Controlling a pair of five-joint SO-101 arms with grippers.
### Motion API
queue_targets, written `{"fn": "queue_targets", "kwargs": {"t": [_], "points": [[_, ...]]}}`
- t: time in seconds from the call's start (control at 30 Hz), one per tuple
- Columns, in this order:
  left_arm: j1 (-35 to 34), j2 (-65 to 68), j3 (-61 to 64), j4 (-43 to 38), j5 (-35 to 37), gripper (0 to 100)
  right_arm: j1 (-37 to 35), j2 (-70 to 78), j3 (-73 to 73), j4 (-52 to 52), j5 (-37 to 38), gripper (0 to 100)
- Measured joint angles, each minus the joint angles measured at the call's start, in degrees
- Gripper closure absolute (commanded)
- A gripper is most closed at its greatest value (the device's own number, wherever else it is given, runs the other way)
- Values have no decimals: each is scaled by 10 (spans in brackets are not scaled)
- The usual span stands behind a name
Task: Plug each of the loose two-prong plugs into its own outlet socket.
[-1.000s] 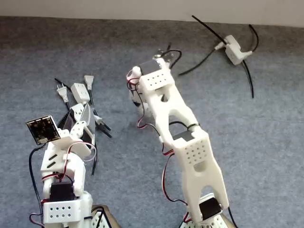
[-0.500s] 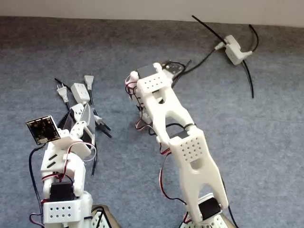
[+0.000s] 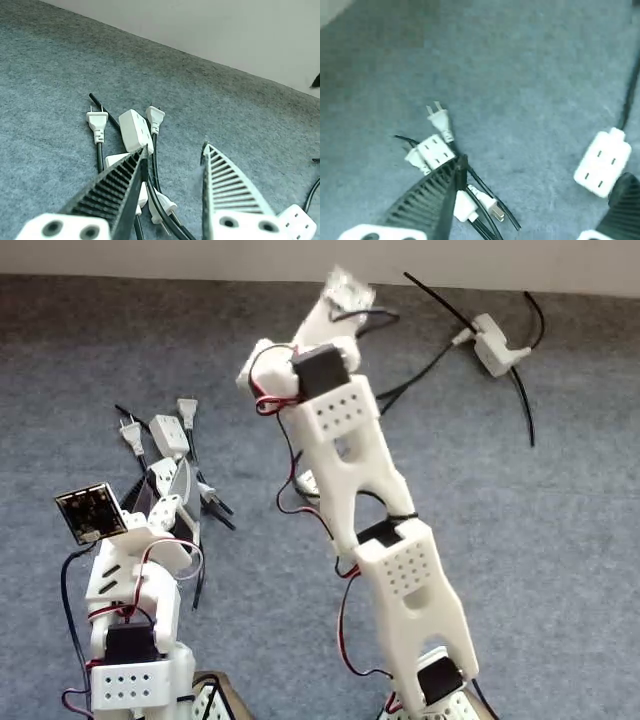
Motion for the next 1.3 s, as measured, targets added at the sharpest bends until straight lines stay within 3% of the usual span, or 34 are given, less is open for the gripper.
{"fn": "queue_targets", "kwargs": {"t": [0.27, 0.43, 0.63, 0.9, 1.3], "points": [[-8, 0, 0, 0, 0, 811, 6, -138, -94, 2, 314, 588], [-102, 0, -19, 1, 0, 811, 68, -225, -101, 3, 454, 588], [-160, 0, -127, 84, 0, 811, 156, -266, -105, 3, 470, 588], [-159, 6, -280, 132, 0, 811, 167, -280, -105, 3, 470, 588], [-159, 367, -549, 132, 0, 807, 167, -280, -105, 3, 470, 588]]}}
